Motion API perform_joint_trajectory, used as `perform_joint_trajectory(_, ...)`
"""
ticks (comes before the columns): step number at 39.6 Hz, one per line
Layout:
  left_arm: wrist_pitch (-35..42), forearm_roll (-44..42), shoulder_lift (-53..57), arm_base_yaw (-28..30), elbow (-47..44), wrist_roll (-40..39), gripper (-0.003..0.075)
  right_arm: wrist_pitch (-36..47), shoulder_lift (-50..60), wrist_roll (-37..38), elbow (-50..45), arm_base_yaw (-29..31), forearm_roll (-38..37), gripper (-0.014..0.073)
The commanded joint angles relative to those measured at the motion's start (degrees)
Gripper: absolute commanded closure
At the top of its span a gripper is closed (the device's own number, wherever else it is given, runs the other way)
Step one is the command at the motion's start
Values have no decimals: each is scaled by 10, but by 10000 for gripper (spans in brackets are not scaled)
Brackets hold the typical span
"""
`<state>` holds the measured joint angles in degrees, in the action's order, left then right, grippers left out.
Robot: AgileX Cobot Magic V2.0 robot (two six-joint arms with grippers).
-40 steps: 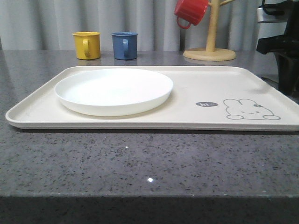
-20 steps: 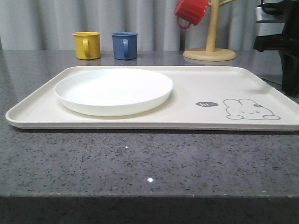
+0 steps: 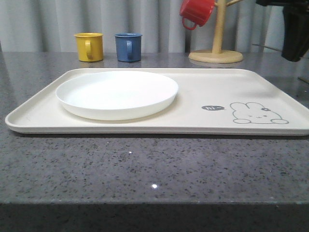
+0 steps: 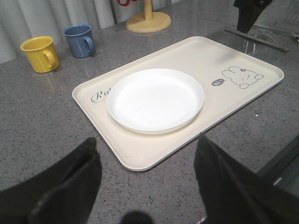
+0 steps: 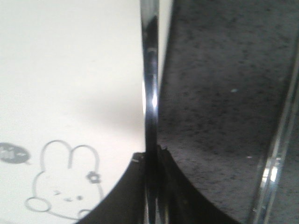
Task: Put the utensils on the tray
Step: 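Lower the fork onto the tray beside the plate and release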
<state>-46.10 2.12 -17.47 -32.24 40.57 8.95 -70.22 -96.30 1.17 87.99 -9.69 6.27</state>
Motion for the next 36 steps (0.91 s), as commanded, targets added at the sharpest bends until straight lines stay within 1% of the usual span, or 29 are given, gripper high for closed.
perform_joint_trajectory(1, 46, 2, -7, -4, 14, -4, 302, 1, 25, 31, 18, -45, 12, 573)
perform_joint_trajectory(9, 46, 2, -7, -4, 14, -4, 302, 39, 11, 137, 18, -115, 12, 573)
perform_joint_trajectory(12, 46, 2, -7, -4, 14, -4, 302, 68, 3, 172, 18, -128, 12, 573)
perform_joint_trajectory(16, 46, 2, -7, -4, 14, -4, 302, 96, -10, 219, 18, -130, 15, 573)
perform_joint_trajectory(26, 46, 2, -7, -4, 14, -4, 302, 106, -48, 250, 18, -131, 44, 573)
perform_joint_trajectory(31, 46, 2, -7, -4, 14, -4, 302, 112, -61, 250, 18, -131, 50, 571)
perform_joint_trajectory(36, 46, 2, -7, -4, 14, -4, 302, 112, -67, 250, 18, -131, 51, 543)
